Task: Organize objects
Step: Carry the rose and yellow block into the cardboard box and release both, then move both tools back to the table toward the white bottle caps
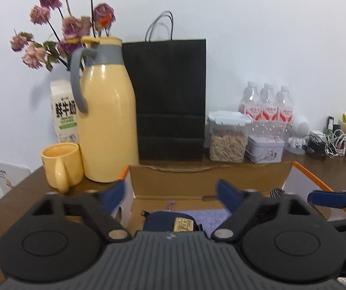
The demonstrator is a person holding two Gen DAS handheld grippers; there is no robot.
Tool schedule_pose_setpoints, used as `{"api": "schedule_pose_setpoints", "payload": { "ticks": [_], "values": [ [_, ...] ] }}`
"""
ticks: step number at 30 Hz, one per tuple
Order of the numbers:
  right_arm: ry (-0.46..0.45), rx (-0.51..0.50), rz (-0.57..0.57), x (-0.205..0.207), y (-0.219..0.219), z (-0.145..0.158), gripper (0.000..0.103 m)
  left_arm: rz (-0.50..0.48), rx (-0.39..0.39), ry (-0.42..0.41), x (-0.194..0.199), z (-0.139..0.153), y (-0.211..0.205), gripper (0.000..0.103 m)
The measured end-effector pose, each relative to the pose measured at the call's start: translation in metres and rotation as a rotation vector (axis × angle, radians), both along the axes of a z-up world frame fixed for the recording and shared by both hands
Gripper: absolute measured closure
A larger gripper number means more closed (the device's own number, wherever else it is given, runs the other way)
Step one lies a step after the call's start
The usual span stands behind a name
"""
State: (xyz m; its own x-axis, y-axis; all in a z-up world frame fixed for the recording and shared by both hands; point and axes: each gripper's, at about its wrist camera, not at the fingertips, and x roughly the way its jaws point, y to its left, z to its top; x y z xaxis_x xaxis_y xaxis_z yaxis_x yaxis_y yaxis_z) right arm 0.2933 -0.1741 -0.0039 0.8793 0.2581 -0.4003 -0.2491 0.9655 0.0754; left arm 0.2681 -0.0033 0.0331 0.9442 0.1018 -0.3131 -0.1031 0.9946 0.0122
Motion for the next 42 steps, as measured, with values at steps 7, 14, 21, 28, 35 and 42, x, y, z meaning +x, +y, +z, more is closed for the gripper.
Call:
{"api": "schedule_pose_setpoints", "payload": {
  "ticks": [7,14,21,28,35,42],
  "values": [
    [-0.016,-0.001,-0.016,-0.009,-0.005,0.008,0.0,0.017,-0.001,-0.031,-0.009,0.006,0.001,0.0],
    [-0.031,-0.007,-0.018,-0.018,-0.009,0.012,0.0,0.015,-0.005,-0.03,-0.014,0.007,0.001,0.0],
    [-0.058,-0.021,-0.014,-0.035,-0.01,0.02,0.0,-0.01,-0.016,-0.037,-0.03,0.016,0.0,0.0],
    [-0.1,-0.028,0.001,-0.066,-0.015,0.036,0.0,-0.045,-0.016,-0.063,-0.062,0.032,-0.001,0.0],
    [-0.112,-0.049,0.014,-0.099,-0.026,0.041,0.0,-0.049,-0.003,-0.064,-0.092,0.04,0.005,0.0],
    [-0.071,-0.097,0.016,-0.125,-0.039,0.032,0.0,-0.05,0.018,-0.041,-0.116,0.04,0.014,0.0]
  ]
}}
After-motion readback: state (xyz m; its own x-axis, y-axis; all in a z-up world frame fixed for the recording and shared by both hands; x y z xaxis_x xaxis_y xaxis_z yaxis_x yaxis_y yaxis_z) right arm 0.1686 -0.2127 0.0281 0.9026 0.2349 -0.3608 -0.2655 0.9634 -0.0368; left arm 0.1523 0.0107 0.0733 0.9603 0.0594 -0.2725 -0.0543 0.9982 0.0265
